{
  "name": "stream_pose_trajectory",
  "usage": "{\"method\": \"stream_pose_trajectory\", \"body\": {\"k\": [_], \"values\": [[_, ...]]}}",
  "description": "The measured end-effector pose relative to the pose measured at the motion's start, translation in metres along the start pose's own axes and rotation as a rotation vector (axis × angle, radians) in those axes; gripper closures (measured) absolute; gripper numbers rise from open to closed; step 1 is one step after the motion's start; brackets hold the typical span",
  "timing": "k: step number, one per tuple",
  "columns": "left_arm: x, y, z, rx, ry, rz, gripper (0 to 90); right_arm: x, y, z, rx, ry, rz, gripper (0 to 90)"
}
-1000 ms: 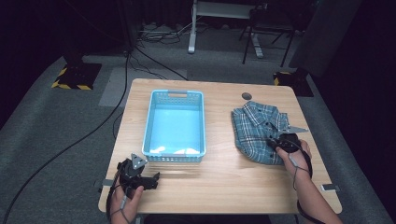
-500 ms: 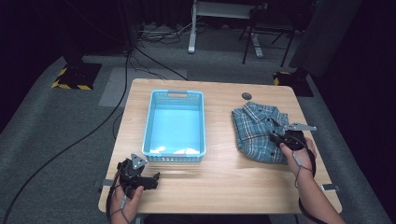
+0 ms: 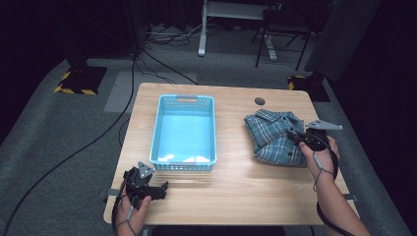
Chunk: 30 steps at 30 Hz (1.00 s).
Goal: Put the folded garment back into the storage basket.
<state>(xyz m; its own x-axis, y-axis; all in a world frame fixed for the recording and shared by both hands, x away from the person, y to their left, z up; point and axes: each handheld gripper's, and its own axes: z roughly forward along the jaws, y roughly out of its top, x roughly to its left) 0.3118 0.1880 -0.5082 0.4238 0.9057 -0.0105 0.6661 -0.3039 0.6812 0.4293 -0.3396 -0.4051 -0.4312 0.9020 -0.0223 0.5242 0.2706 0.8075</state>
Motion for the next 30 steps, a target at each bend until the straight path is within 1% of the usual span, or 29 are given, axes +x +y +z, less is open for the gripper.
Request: {"method": "stream_pose_trajectory", "body": {"k": [4, 13, 19, 23, 26, 30], "values": [[0.000, 0.000, 0.000, 0.000, 0.000, 0.000, 0.3, 0.001, 0.008, -0.007, -0.026, -0.008, -0.002, 81.2], [0.000, 0.000, 0.000, 0.000, 0.000, 0.000, 0.3, 0.001, 0.018, -0.017, -0.054, -0.012, -0.004, 81.2], [0.000, 0.000, 0.000, 0.000, 0.000, 0.000, 0.3, 0.002, 0.026, -0.024, -0.072, -0.018, -0.014, 81.2], [0.000, 0.000, 0.000, 0.000, 0.000, 0.000, 0.2, 0.002, 0.036, -0.030, -0.087, -0.020, -0.019, 81.1], [0.000, 0.000, 0.000, 0.000, 0.000, 0.000, 0.3, 0.003, 0.041, -0.032, -0.090, -0.020, -0.027, 81.2], [0.000, 0.000, 0.000, 0.000, 0.000, 0.000, 0.3, 0.005, 0.051, -0.037, -0.103, -0.015, -0.035, 81.1]]}}
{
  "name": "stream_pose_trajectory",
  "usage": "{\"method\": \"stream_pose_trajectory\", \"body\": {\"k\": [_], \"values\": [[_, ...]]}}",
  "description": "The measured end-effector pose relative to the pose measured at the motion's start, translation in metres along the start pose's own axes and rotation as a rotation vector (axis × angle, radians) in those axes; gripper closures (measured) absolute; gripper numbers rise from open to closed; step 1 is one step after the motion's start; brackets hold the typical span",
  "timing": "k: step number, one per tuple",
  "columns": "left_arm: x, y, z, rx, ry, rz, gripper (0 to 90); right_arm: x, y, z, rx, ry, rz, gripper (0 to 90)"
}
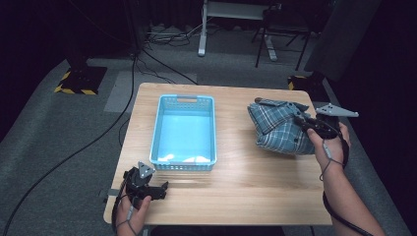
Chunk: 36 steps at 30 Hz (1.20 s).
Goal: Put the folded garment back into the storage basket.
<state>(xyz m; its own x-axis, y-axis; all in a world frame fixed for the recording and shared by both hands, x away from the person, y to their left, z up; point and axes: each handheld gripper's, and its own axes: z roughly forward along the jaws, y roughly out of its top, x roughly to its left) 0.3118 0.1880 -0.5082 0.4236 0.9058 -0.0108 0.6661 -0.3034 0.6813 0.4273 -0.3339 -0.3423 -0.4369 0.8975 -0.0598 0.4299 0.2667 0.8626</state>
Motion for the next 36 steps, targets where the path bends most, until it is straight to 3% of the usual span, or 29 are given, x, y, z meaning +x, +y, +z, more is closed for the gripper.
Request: {"method": "stream_pose_trajectory", "body": {"k": [36], "values": [[0.000, 0.000, 0.000, -0.001, 0.002, -0.003, 0.2, 0.022, 0.051, 0.003, -0.043, 0.037, -0.049, 81.1]]}}
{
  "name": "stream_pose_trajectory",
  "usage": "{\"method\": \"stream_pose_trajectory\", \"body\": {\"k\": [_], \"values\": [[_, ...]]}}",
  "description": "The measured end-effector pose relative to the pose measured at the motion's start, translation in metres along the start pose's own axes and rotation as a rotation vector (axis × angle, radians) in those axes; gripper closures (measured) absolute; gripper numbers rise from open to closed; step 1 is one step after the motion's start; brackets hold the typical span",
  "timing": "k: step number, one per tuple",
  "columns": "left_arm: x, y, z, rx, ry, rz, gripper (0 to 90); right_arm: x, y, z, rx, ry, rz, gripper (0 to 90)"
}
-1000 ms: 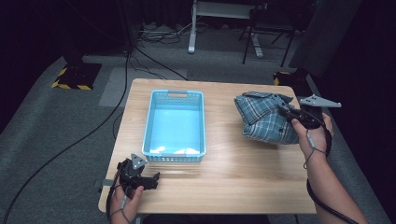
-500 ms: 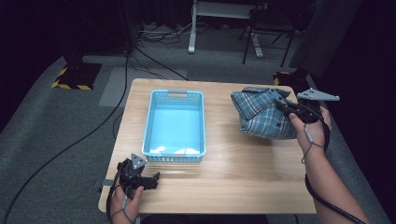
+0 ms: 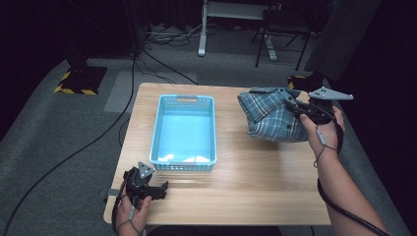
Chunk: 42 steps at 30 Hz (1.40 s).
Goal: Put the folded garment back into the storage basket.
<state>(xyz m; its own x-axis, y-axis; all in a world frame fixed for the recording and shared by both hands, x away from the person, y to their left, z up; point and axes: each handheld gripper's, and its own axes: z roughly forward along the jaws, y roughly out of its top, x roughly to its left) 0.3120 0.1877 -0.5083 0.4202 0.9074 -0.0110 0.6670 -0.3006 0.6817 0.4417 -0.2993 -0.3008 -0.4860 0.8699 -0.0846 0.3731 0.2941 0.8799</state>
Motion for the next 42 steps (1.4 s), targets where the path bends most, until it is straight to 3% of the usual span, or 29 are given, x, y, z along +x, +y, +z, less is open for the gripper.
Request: {"method": "stream_pose_trajectory", "body": {"k": [18, 42], "values": [[0.000, 0.000, 0.000, -0.001, 0.001, -0.002, 0.2, 0.018, 0.028, 0.009, -0.027, 0.043, -0.031, 81.1], [0.000, 0.001, 0.001, 0.001, -0.001, -0.001, 0.2, 0.060, 0.058, 0.028, -0.069, 0.119, -0.050, 81.1]]}}
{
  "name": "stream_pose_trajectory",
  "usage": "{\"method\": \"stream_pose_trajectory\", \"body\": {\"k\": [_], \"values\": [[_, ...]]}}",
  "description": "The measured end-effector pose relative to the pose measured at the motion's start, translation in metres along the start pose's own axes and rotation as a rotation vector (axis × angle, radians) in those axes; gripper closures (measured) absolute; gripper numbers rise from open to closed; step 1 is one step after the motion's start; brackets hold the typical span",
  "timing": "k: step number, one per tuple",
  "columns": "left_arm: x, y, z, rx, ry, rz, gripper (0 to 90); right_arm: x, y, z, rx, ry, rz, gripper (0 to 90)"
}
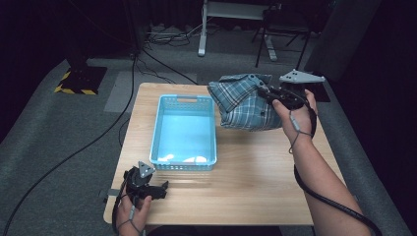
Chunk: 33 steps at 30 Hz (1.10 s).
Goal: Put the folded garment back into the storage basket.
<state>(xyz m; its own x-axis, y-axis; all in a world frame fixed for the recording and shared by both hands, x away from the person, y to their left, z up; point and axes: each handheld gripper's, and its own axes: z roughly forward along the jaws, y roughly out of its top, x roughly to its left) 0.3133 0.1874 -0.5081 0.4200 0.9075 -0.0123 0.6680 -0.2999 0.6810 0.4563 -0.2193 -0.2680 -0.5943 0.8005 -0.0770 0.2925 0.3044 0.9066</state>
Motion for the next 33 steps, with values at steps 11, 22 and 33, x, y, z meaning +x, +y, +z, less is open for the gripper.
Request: {"method": "stream_pose_trajectory", "body": {"k": [11, 22, 33], "values": [[0.000, 0.000, 0.000, -0.002, 0.002, -0.002, 0.2, 0.013, 0.010, 0.009, -0.003, 0.018, -0.017, 81.1], [0.000, 0.001, 0.001, 0.000, 0.002, -0.003, 0.2, 0.023, 0.018, 0.017, -0.008, 0.033, -0.031, 81.1], [-0.001, 0.000, 0.001, -0.001, 0.005, -0.004, 0.2, 0.036, 0.027, 0.031, -0.016, 0.069, -0.051, 81.0]]}}
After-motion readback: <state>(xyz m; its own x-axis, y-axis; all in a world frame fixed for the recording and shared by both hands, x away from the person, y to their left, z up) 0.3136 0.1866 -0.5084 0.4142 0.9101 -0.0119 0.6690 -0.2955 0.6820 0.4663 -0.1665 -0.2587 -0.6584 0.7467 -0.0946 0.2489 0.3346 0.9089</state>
